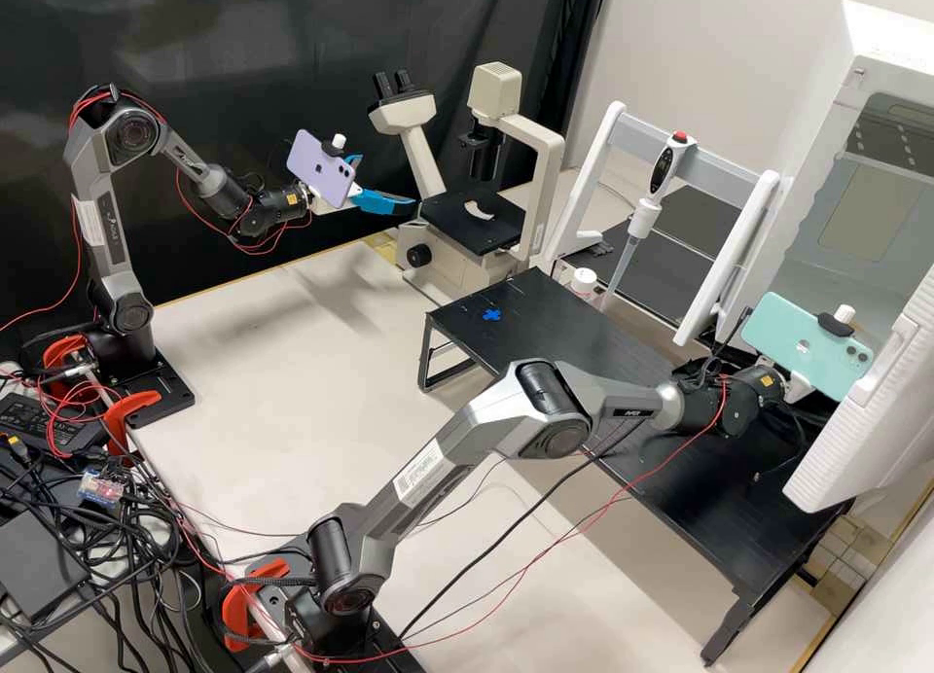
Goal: Move the petri dish to the microscope
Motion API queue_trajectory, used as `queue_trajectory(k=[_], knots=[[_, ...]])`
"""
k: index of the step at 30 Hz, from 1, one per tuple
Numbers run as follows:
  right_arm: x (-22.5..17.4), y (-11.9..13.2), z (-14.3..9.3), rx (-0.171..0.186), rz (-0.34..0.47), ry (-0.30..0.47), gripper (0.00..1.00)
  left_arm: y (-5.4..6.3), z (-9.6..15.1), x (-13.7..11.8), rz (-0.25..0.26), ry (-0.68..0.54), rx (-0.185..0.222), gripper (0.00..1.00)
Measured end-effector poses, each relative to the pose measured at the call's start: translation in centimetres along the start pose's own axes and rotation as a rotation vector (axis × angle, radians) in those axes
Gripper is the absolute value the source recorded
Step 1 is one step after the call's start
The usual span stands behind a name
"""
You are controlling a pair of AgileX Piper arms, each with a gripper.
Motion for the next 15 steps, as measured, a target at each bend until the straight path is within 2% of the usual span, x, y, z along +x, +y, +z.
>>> queue_trajectory(k=[3,8,15], knots=[[-1.8,0.7,0.2,-0.010,-0.007,-0.006,0.00,0.0,0.0,0.0,0.000,0.000,0.000,1.00],[-5.0,1.0,0.2,-0.002,-0.024,-0.004,0.00,0.0,0.0,0.0,0.000,0.000,0.000,1.00],[-10.1,1.2,-1.1,0.000,-0.037,0.053,0.00,0.0,0.0,0.0,0.000,0.000,0.000,1.00]])
